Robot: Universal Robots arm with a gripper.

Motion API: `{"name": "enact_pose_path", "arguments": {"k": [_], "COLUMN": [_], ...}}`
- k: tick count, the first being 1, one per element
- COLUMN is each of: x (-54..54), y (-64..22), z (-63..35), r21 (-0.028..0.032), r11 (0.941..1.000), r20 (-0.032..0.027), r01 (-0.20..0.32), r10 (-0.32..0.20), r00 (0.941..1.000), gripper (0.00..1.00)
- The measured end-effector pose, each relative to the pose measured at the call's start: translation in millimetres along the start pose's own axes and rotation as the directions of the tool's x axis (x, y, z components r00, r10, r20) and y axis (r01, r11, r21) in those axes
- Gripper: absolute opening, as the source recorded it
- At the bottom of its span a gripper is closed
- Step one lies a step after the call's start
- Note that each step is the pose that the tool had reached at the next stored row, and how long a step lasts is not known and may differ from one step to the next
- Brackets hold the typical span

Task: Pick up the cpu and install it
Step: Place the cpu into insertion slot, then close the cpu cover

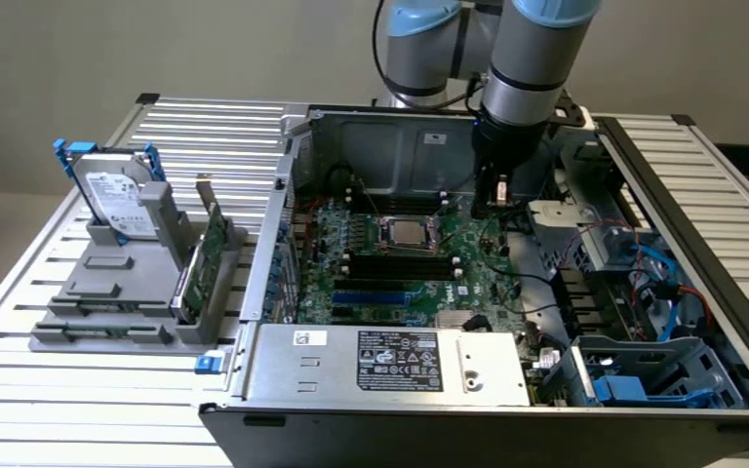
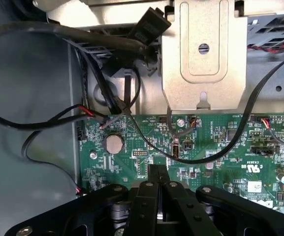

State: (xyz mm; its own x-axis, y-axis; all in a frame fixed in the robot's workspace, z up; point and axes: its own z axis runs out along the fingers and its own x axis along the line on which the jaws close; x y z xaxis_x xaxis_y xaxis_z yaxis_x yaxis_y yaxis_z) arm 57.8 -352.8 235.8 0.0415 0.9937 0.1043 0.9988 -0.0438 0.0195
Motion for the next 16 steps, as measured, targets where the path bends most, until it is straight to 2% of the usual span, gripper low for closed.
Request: {"name": "enact_pose_path", "arguments": {"k": [4,8,12,16], "x": [-0.3,-0.2,0.0,-0.1], "y": [-4.5,-6.9,-11.1,-17.9], "z": [0.0,-0.9,-4.4,-6.3], "r21": [0.0003,0.0049,0.0175,0.031], "r11": [1.0,1.0,0.9998,0.9995], "r20": [-0.0001,-0.0008,-0.0038,-0.0098], "r01": [0.0,-0.001,-0.002,-0.003], "r10": [0.0,0.001,0.002,0.004], "r00": [1.0,1.0,1.0,0.9999], "gripper": [0.11,0.11,0.11,0.11]}}
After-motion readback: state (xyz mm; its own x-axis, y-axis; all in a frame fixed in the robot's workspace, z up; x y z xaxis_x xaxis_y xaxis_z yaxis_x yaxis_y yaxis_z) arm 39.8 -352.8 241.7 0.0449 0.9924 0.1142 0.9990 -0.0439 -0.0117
